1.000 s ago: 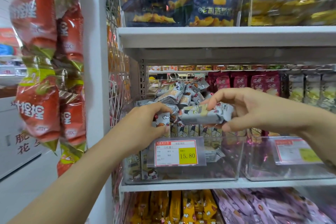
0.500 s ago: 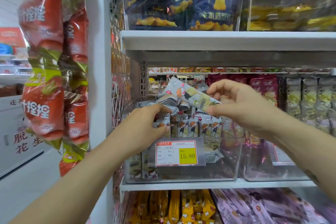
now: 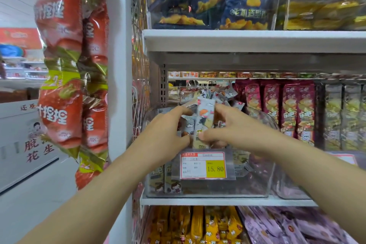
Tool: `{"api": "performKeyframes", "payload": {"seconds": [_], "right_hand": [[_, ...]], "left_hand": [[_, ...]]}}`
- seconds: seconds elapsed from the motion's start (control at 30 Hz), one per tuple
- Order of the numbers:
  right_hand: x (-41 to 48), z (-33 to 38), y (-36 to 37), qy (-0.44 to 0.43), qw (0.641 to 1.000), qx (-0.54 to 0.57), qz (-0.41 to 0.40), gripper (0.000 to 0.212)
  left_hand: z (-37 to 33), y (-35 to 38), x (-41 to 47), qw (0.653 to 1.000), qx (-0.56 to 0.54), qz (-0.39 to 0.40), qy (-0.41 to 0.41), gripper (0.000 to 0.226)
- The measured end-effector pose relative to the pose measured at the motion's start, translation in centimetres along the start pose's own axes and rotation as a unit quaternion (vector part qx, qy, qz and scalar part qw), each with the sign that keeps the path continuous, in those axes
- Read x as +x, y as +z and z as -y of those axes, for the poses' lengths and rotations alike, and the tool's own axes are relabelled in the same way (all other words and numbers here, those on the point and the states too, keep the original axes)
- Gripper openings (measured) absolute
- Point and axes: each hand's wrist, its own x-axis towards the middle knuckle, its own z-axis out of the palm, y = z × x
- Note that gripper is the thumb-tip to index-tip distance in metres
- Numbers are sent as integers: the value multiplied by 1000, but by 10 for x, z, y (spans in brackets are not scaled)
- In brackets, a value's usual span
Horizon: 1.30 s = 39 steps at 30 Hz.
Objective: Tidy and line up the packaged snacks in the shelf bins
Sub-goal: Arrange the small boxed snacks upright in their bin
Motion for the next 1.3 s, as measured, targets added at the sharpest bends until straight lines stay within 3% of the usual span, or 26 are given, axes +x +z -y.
{"api": "performKeyframes", "payload": {"seconds": [0.3,0.47,0.63,0.77,0.93,1.1,1.3], "right_hand": [[-1,-4,-2,0,997,3,78,36],[5,-6,-7,23,983,-29,180,26],[7,-12,-32,104,983,-34,151,20],[14,-24,-31,147,958,-146,198,25],[26,-30,-26,172,929,-147,291,21],[42,-36,-25,150,912,-204,322,33],[47,-36,-23,56,885,-332,321,40]], "left_hand": [[1,-5,-3,997,-73,0,30,34],[-3,-4,-11,993,-74,18,84,15],[-1,-2,-8,997,-9,31,65,14],[0,-1,-8,998,-17,35,56,15],[0,0,-8,998,-27,31,54,15],[1,0,-8,998,-31,28,56,15],[3,1,-8,997,-35,25,61,15]]}}
